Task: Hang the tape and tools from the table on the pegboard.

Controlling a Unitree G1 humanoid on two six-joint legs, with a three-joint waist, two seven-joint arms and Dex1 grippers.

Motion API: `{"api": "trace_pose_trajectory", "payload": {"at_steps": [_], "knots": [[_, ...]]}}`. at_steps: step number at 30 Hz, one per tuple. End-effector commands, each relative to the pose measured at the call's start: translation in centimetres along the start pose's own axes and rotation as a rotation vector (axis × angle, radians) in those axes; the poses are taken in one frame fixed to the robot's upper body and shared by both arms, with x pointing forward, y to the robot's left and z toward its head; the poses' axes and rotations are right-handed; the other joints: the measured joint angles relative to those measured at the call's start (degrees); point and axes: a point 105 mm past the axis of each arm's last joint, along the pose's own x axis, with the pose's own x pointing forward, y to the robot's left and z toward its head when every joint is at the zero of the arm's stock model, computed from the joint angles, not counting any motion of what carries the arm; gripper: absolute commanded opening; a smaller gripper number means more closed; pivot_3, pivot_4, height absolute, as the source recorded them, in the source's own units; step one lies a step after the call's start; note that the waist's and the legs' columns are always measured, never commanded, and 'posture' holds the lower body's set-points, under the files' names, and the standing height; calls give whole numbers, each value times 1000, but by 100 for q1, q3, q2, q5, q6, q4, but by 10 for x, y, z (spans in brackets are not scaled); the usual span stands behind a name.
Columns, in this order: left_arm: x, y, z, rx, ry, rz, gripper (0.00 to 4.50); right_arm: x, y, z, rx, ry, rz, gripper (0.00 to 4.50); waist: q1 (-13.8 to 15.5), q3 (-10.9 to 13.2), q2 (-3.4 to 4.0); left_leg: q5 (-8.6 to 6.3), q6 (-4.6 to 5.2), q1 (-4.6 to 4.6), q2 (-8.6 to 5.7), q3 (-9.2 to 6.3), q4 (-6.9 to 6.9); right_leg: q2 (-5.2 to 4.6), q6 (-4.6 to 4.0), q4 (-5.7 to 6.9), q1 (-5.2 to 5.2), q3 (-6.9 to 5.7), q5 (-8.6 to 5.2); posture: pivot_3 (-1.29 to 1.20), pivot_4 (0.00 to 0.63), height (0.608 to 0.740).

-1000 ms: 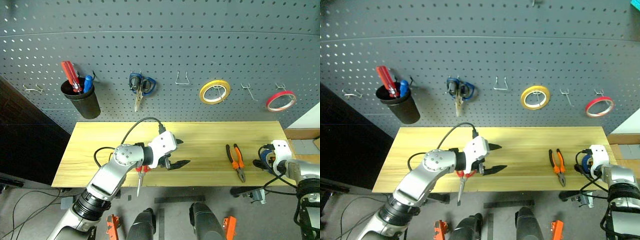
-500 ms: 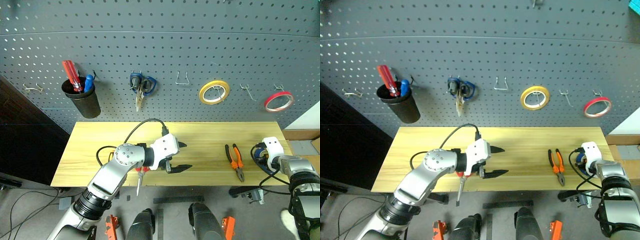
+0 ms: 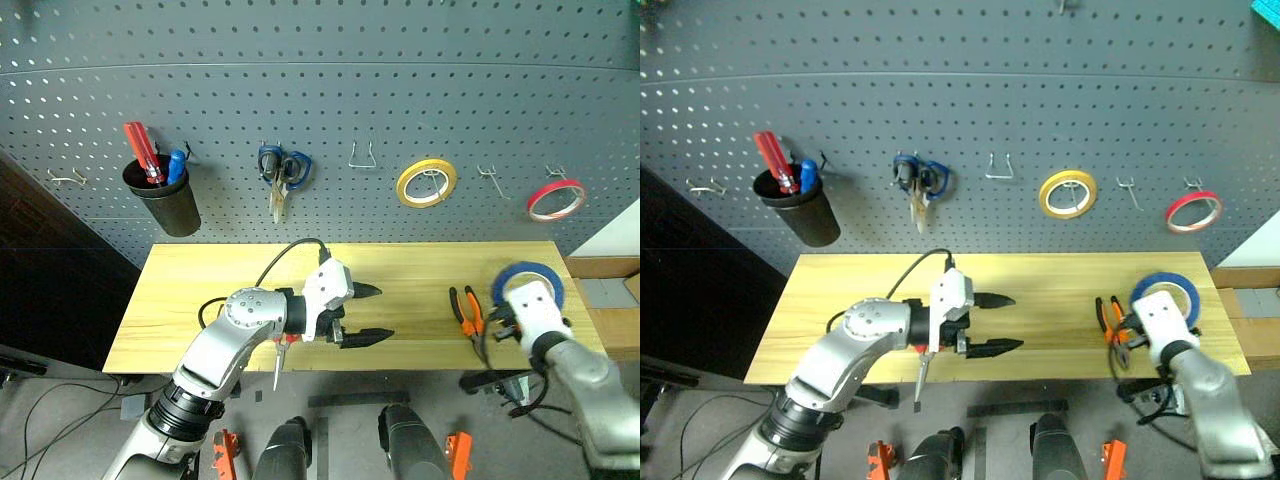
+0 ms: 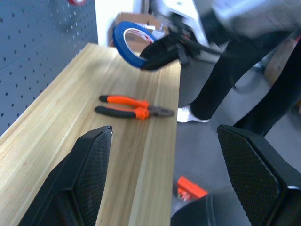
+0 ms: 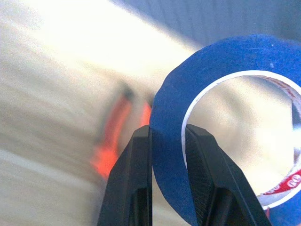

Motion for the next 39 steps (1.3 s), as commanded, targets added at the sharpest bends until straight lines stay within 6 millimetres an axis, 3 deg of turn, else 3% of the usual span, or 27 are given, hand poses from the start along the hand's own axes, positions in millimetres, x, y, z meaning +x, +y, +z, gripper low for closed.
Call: {"api": "trace_pose_trajectory", "payload": {"at_steps": [1, 6, 14, 20, 26, 29, 31, 33, 39], "knots": [[-3, 1, 15, 45, -50, -2, 3784, -8, -2, 61, -83, -263, -98, 681, -32, 0, 0, 0, 0, 0, 0, 4, 4, 0, 2, -2, 0, 4, 4, -265, 242, 740], [-2, 9, 24, 69, -73, 24, 3784, 13, -19, 95, -80, -389, -154, 681, -80, 0, -3, 2, 0, -1, 0, 13, 20, 0, 1, -13, 4, 12, 28, -255, 234, 740], [2, 14, 31, 95, -93, 51, 3784, 70, -46, 101, -12, -414, -127, 681, -92, 0, -2, 1, 2, -2, 6, 15, 11, 12, -33, -16, -1, 15, 46, -227, 226, 740], [0, 16, 30, 104, -90, 70, 3784, 90, -50, 94, 8, -397, -94, 681, -84, 0, -2, 1, 2, -2, 5, 16, 9, 13, -35, -15, -1, 16, 47, -222, 225, 740], [-5, 18, 23, 105, -67, 92, 3784, 75, -44, 77, 6, -354, -114, 2703, -79, 0, -2, 1, 2, -2, 6, 13, 10, 13, -34, -13, -1, 15, 47, -215, 223, 740], [-15, 21, 12, 123, -13, 106, 3784, 58, -35, 60, 46, -281, -118, 3659, -74, 0, -1, 1, 2, -2, 6, 14, 11, 13, -34, -11, -2, 18, 47, -221, 224, 740], [-24, 24, -1, 143, 50, 109, 3784, 52, -32, 36, 139, -135, -144, 4338, -80, -2, 1, 1, 2, -1, 7, 11, 10, 15, -34, -9, -2, 17, 47, -234, 227, 740], [-33, 25, -12, 163, 109, 99, 3784, 49, -27, 10, 233, 28, -159, 4478, -97, -3, 3, 1, 2, 2, 10, 17, 12, 18, -34, -6, -4, 24, 47, -234, 227, 740], [-40, 28, -24, 201, 165, 76, 3784, 56, 0, -25, 347, 363, -76, 4478, -92, -3, 4, 5, 5, 6, 17, 24, 21, 26, -25, -5, -5, 32, 48, -243, 227, 740]]}}
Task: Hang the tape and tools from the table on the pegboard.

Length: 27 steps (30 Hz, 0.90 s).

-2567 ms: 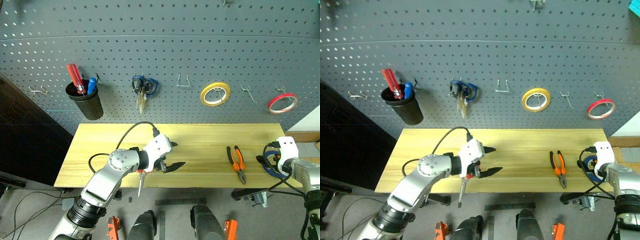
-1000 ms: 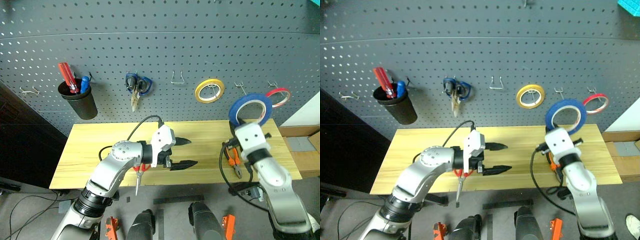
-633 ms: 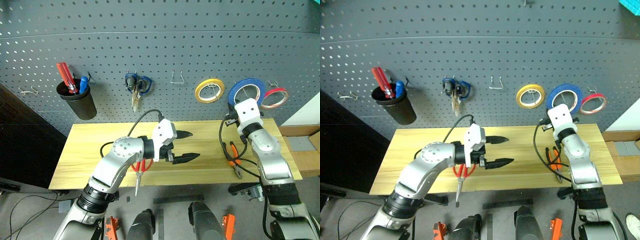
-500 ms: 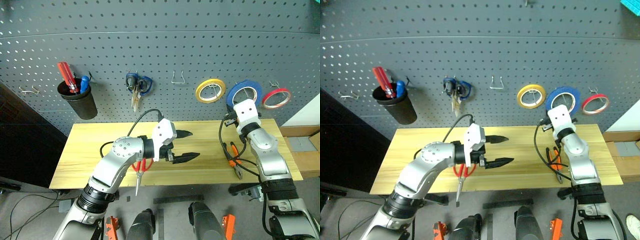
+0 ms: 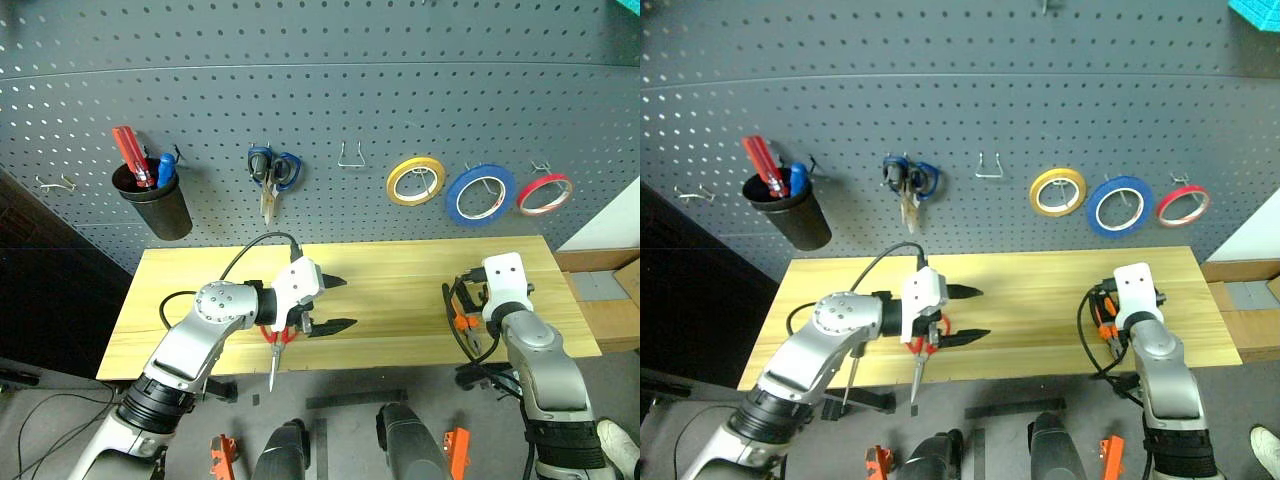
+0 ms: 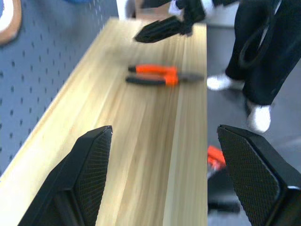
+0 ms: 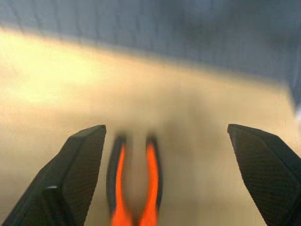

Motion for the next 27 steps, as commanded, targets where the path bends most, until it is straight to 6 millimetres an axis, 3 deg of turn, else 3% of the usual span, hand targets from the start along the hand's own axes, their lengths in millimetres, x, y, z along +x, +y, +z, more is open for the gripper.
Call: {"api": "trace_pose_trajectory", "payload": {"at_steps": [1, 7, 16, 22, 27], "knots": [[-1, 1, 5, 58, -10, -12, 3784, 4, 8, -6, 58, 116, 50, 4478, 0, 0, 0, 0, 0, 0, 2, 0, 0, 2, 1, 0, 0, 1, 2, -237, 225, 740], [2, -2, 6, 63, -13, -20, 3784, 13, 17, -20, 116, 229, 108, 4478, 5, -1, 1, -1, 1, -5, 6, -1, -11, 7, -12, -5, -5, -2, 9, -224, 223, 740], [3, -4, 3, 57, -8, -24, 3784, 30, 27, -36, 53, 277, 135, 4478, -19, -1, 1, -1, 1, -5, 9, 5, -5, 10, 5, -5, -6, 1, 1, -224, 223, 740], [5, -5, 4, 56, -12, -26, 3784, 43, 24, -39, 32, 294, 146, 4478, -20, -3, -2, -1, 1, 3, 26, 21, 0, 28, 7, -4, -4, 16, 10, -209, 220, 740], [5, -5, 3, 54, -10, -24, 3784, 52, 10, -40, 41, 316, 112, 4478, -19, -5, -6, -1, 1, 14, 42, 53, -1, 43, 9, -6, -5, 46, 18, -205, 218, 740]]}}
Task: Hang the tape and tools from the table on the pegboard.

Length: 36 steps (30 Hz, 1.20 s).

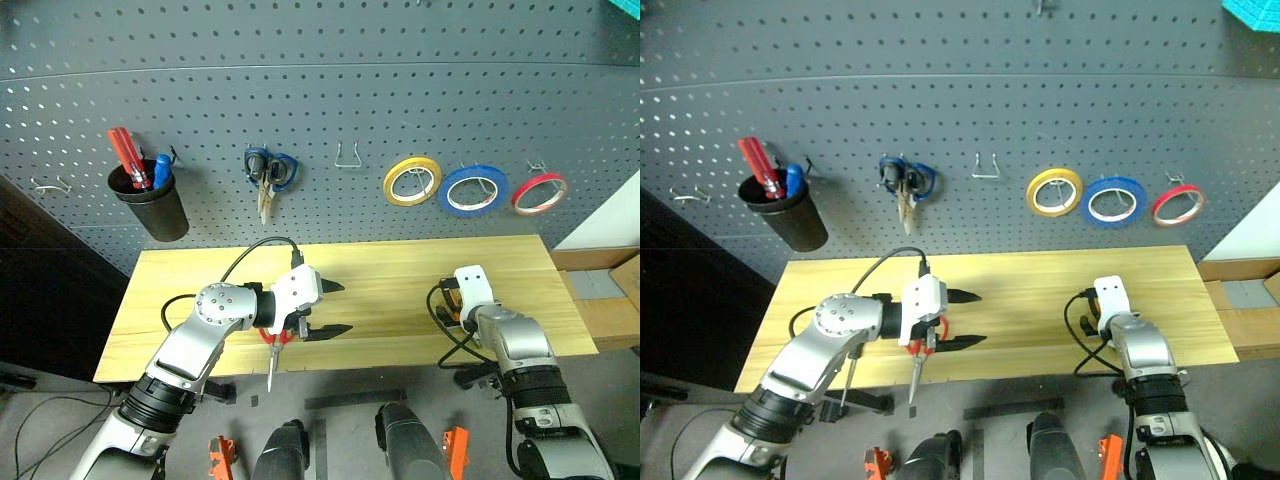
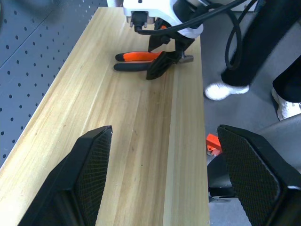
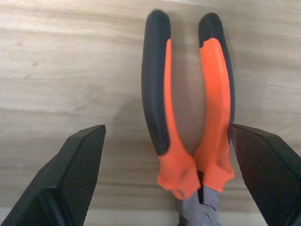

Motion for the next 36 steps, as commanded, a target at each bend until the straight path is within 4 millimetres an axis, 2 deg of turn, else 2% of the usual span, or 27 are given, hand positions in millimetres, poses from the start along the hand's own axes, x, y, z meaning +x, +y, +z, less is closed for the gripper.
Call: {"api": "trace_pose_trajectory", "payload": {"at_steps": [1, 3, 7, 12, 15, 21, 29, 36], "knots": [[1, -2, 7, 34, -21, -5, 3784, 3, -11, -5, 18, 22, -17, 4478, 4, 0, 0, 0, 0, 1, 0, 5, 0, 0, 2, 0, -1, 6, 1, -205, 218, 740], [1, -3, 7, 32, -22, -3, 3784, 0, -13, 2, 16, -1, -16, 4478, 6, 0, 0, 0, 0, 0, 0, 14, -1, 0, 3, 0, -6, 14, 3, -205, 218, 740], [0, -3, 7, 29, -23, 2, 3784, -15, -5, 16, -16, -66, 21, 4478, 2, 0, 1, -1, 0, -6, 1, 29, -3, 1, 6, 2, -22, 31, 4, -202, 219, 740], [-1, -5, 6, 25, -21, 3, 3784, -41, 11, 24, -47, -129, 88, 4478, 14, 0, 1, -1, 0, -8, 6, 30, -3, 5, 7, 2, -26, 32, 4, -204, 220, 740], [-1, -5, 5, 23, -20, 1, 3784, -47, 11, 24, -3, -132, 98, 4478, 12, 0, 0, -1, 0, -7, 6, 32, -1, 6, 9, 2, -26, 35, 6, -215, 220, 740], [1, -4, 5, 27, -20, -6, 3784, -38, 1, 20, 63, -71, 68, 4478, 9, 0, 0, -1, 0, -7, 5, 37, 0, 6, 10, 0, -25, 39, 10, -222, 218, 740], [0, -1, 5, 32, -16, -5, 3784, -14, 7, 19, 38, -28, 77, 4478, -12, 0, 0, -1, 0, -7, 11, 41, -2, 10, 7, 0, -29, 42, 12, -215, 211, 740], [-1, -1, 5, 34, -13, -6, 3784, 5, 3, 15, 11, 13, 55, 4478, -14, -1, -1, -1, 0, -7, 10, 44, -1, 11, 9, -2, -29, 45, 15, -204, 210, 740]]}}
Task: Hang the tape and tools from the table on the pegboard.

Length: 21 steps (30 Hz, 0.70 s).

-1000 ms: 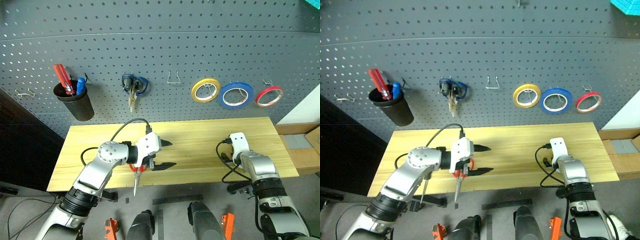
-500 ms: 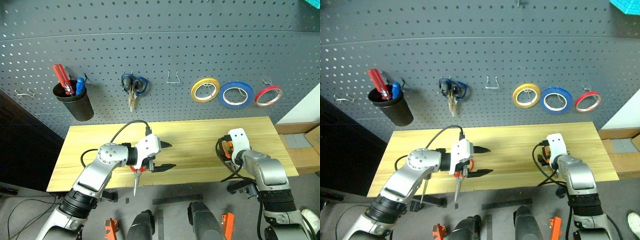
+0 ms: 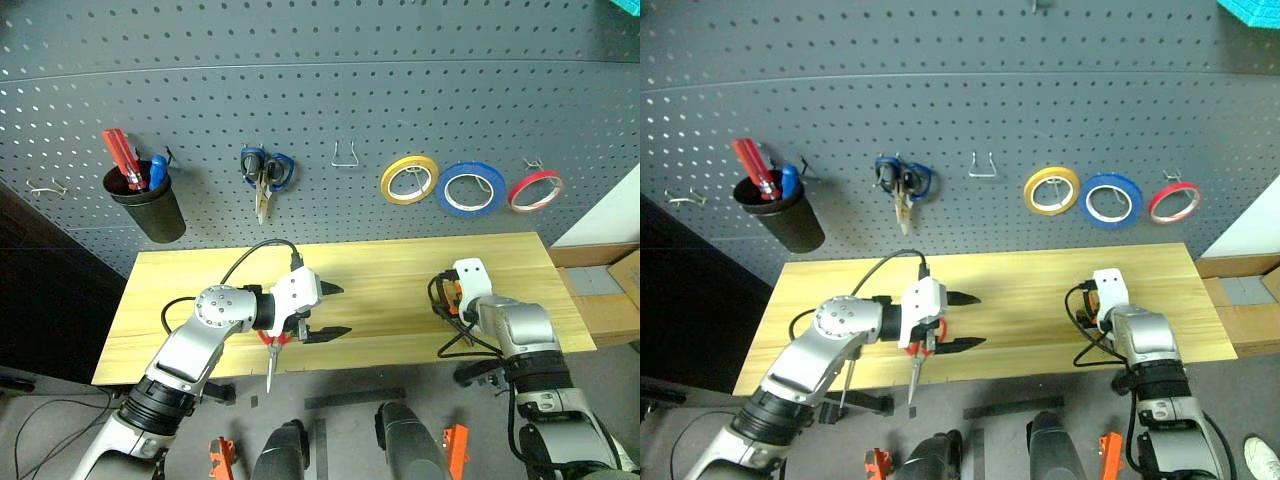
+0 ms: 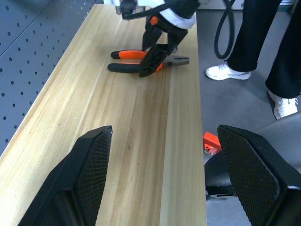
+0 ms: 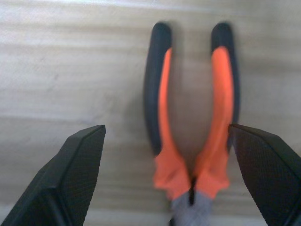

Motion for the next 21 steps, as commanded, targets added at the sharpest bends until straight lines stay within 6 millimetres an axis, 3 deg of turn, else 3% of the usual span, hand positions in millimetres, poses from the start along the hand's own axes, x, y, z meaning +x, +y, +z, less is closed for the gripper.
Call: {"api": "trace_pose_trajectory", "payload": {"at_steps": [1, 5, 14, 21], "knots": [[0, 1, 8, 39, -21, -2, 3784, 7, -5, -2, -20, 13, -21, 4478, 0, -1, -2, 0, 0, 0, 1, 0, 1, 1, -1, 0, 0, 0, 1, -204, 210, 740], [0, 0, 9, 35, -25, -2, 3784, 9, -7, -6, -35, 34, -18, 4478, 3, -2, -3, 0, 0, 1, 4, 0, 5, 5, -2, 1, 1, 1, 6, -201, 210, 740], [0, -2, 8, 24, -27, 4, 3784, -6, 0, -14, -35, 17, -2, 4478, 8, -2, -2, 0, 0, -1, 6, 1, 4, 7, -17, 0, -1, 2, 16, -202, 213, 740], [2, -2, 9, 15, -37, -3, 3784, 2, -5, -22, 8, 35, 0, 4478, 0, -2, -3, 0, 0, 2, 7, 4, 7, 8, -2, 0, 0, 5, 11, -215, 216, 740]]}}
